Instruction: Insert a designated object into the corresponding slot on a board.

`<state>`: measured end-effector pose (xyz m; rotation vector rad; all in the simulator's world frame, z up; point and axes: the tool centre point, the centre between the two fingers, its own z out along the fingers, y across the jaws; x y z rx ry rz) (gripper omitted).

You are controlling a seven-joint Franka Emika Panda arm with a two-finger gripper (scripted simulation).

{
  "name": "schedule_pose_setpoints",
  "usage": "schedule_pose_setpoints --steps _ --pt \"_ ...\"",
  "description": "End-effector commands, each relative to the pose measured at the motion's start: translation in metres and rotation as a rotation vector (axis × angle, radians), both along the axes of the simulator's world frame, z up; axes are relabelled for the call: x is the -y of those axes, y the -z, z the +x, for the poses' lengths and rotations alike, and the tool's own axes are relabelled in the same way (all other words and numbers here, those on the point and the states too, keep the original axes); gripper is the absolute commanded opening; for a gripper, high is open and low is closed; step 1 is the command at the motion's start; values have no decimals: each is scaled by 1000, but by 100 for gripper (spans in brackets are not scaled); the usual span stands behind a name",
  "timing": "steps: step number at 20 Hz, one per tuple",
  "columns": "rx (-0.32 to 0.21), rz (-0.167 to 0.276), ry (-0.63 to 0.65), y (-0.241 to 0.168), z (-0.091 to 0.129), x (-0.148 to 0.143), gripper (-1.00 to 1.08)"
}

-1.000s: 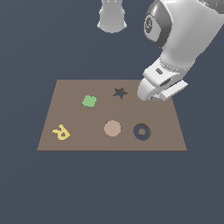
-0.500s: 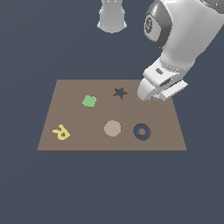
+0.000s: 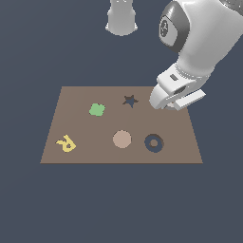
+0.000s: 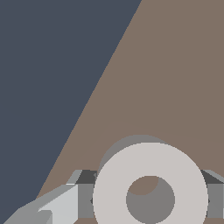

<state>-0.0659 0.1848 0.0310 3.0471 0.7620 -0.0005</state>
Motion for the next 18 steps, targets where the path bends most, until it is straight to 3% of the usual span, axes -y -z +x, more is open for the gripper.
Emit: schedule_pose_setpoints --steps 1,9,18 --pt "1 0 40 0 3 -3 -100" --pt "1 1 240 -1 17 -14 -100" --pt "1 1 584 -3 46 -26 -100"
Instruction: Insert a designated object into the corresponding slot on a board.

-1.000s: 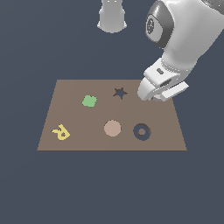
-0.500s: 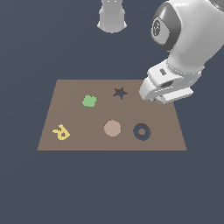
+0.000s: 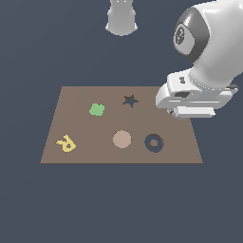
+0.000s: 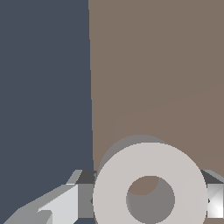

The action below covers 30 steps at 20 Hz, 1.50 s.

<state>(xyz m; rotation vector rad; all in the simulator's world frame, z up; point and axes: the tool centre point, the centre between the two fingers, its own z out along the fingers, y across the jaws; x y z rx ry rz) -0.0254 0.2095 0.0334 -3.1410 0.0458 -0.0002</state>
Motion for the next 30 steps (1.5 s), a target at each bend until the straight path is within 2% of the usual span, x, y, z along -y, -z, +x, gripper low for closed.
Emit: schedule_pose_setpoints --steps 1,15,30 --pt "1 0 108 -1 10 -2 -100" --pt "1 1 726 -4 66 6 -100" --pt "0 2 1404 -6 108 53 -100"
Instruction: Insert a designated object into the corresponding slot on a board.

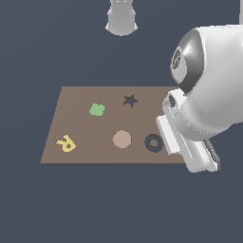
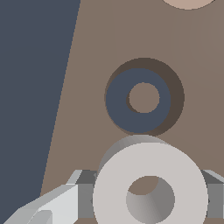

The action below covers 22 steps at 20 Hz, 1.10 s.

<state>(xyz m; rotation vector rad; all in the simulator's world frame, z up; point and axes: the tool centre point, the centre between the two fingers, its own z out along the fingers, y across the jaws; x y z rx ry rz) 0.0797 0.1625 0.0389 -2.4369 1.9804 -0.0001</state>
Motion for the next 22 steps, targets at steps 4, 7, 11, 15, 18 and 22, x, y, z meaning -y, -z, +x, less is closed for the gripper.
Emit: schedule_pose_setpoints --steps 4,7,11,15,18,22 --pt "0 0 223 -1 8 20 -100" --pt "0 1 321 -1 9 29 -100" --pt "0 1 430 -2 10 40 -100" --pt "-1 1 512 -2 9 48 -100" --pt "-1 1 556 -2 8 52 -100" --pt "-1 1 590 -2 7 56 -100"
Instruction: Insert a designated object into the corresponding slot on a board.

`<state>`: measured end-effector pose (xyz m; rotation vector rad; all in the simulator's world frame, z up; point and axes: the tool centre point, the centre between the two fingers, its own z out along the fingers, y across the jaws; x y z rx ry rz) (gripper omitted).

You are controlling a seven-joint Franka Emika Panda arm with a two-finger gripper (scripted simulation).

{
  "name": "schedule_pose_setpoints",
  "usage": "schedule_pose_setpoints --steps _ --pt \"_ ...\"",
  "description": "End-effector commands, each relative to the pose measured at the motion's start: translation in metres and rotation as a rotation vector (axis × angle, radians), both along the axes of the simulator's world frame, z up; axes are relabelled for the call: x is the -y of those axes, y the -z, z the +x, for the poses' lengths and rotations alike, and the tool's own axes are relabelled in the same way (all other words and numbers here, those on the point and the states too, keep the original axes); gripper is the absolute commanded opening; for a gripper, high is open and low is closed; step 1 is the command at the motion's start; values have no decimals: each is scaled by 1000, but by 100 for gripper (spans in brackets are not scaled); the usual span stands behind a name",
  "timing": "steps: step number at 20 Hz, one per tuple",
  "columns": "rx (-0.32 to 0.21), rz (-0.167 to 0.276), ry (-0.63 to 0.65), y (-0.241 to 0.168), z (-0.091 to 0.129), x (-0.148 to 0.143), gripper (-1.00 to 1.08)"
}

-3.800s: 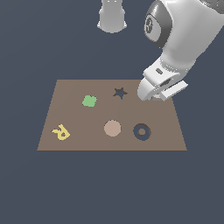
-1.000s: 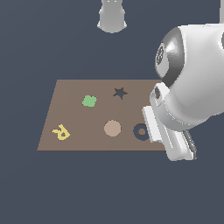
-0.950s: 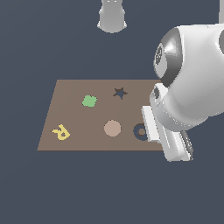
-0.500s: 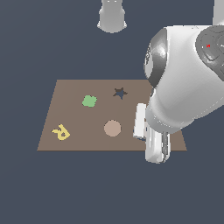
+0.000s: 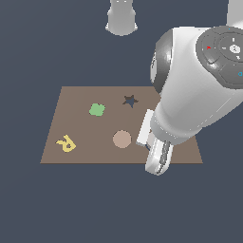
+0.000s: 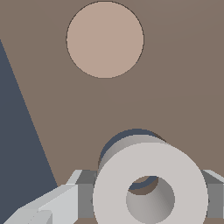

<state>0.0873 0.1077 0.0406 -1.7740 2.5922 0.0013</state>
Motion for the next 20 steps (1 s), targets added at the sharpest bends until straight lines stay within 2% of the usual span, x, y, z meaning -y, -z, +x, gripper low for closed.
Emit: schedule_pose_setpoints --steps 1,10,11,20 --pt "0 0 17 0 0 1 -100" --pt "0 0 20 10 0 2 -100" --pt "0 0 20 10 0 2 100" --pt "0 0 20 10 0 2 100"
